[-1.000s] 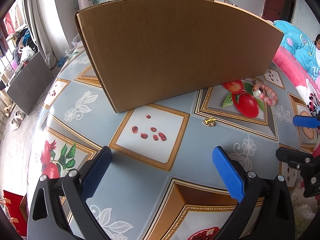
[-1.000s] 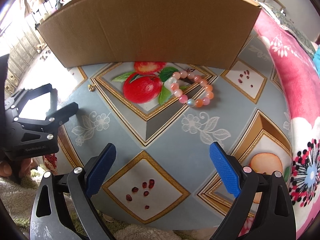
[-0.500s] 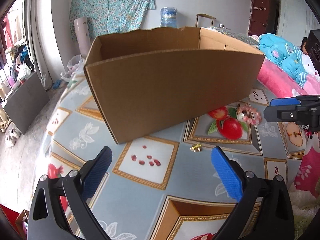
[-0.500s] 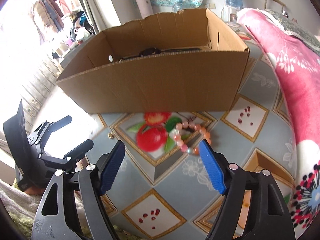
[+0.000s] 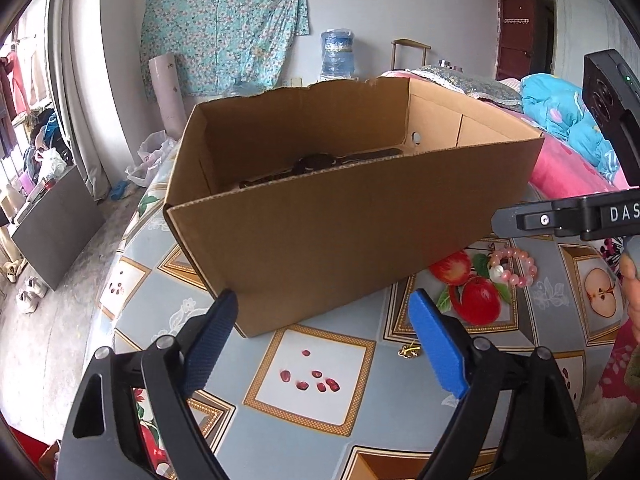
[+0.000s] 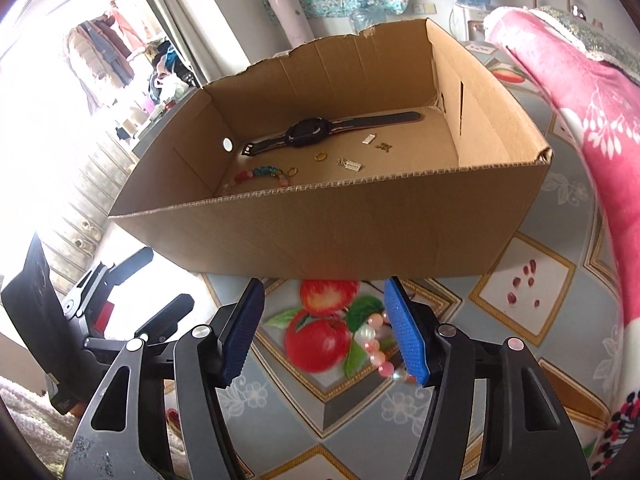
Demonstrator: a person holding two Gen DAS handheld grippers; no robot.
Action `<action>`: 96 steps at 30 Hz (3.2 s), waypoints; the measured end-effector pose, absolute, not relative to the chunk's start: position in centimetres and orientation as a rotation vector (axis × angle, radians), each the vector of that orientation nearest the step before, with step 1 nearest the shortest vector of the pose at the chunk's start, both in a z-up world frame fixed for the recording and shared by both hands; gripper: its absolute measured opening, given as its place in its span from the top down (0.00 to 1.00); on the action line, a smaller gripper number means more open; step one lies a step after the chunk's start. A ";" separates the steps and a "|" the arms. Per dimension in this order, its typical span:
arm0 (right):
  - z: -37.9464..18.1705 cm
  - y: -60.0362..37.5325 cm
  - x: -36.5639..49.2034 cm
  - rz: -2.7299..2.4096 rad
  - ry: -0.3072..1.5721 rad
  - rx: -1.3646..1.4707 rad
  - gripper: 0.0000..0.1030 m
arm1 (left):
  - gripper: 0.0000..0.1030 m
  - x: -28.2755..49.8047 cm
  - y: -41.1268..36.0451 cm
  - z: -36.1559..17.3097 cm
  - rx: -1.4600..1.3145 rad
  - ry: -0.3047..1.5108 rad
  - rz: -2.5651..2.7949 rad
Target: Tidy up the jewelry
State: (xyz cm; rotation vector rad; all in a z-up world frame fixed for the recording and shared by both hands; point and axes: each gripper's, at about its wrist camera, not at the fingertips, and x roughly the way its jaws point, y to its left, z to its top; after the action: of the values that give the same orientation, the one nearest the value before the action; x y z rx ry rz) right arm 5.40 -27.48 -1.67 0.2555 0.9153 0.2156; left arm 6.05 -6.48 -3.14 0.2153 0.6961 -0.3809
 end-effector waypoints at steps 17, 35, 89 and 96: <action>-1.7 -25.8 0.7 0.153 0.880 0.153 0.21 | 0.17 6.3 -5.7 -3.3 0.193 0.778 -0.388; -8.1 -23.9 -5.7 0.021 1.035 -0.060 0.08 | 0.04 3.4 -5.3 -7.6 0.209 0.934 -0.325; -5.4 -28.5 -1.5 0.221 0.872 0.206 0.43 | 0.96 3.9 -11.8 -7.0 0.399 0.859 -0.513; -5.0 -28.6 -1.9 0.194 0.872 0.203 0.43 | 0.96 3.8 -11.0 -6.7 0.360 0.844 -0.512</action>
State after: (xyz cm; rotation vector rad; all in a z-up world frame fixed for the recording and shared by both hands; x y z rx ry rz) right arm -1.89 -28.63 -4.96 0.2025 0.8723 0.1941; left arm 3.75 -11.03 -6.71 0.3600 0.8443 -0.5116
